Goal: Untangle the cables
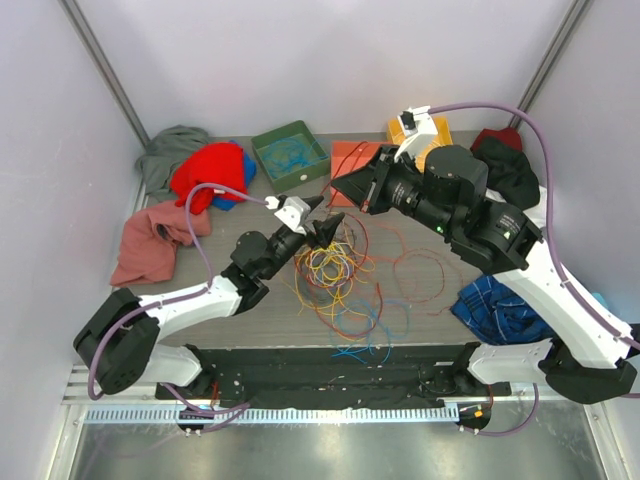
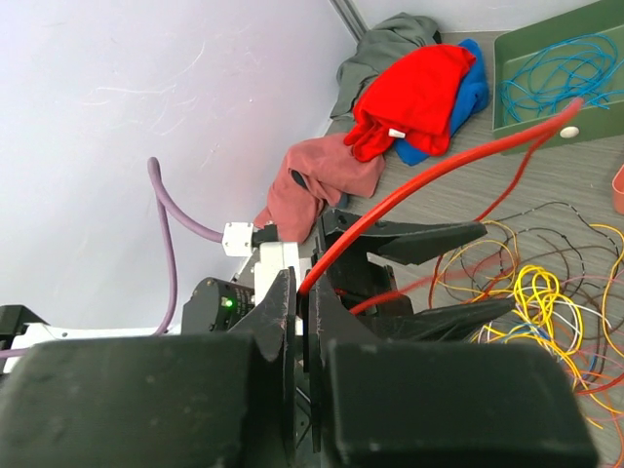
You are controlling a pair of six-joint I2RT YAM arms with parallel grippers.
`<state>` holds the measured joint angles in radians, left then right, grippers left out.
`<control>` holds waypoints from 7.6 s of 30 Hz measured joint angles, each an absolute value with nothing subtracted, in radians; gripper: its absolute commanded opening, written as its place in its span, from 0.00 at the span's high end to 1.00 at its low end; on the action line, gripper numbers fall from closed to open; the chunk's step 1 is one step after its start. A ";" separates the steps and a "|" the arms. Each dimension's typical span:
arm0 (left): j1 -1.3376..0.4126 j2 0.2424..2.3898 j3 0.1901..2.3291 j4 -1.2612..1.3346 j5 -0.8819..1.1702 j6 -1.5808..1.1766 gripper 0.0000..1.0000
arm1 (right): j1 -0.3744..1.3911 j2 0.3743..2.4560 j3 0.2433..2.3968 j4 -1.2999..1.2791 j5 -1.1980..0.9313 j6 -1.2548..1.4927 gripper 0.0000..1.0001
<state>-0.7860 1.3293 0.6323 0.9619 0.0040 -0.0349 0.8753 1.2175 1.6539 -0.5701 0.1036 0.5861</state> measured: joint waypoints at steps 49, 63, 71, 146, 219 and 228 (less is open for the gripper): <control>-0.782 1.442 0.569 0.990 -0.136 0.010 0.14 | 0.875 1.229 1.646 -0.561 0.124 0.551 0.99; -0.741 1.594 0.699 1.044 -0.183 0.007 0.78 | 0.875 1.229 1.646 -0.561 0.117 0.551 0.99; -0.741 1.457 0.627 0.997 -0.109 -0.073 1.00 | 0.875 1.222 1.646 -0.557 0.133 0.551 0.96; -0.733 1.419 1.755 -0.326 0.189 -0.276 1.00 | 0.881 0.738 1.299 -0.034 0.325 0.376 0.22; -0.732 1.452 2.038 -0.235 0.246 -0.411 1.00 | 0.881 1.187 0.789 0.611 0.135 0.462 0.99; -0.731 1.309 1.831 -0.221 0.145 -0.320 1.00 | 0.881 1.047 1.077 0.217 0.323 0.395 0.99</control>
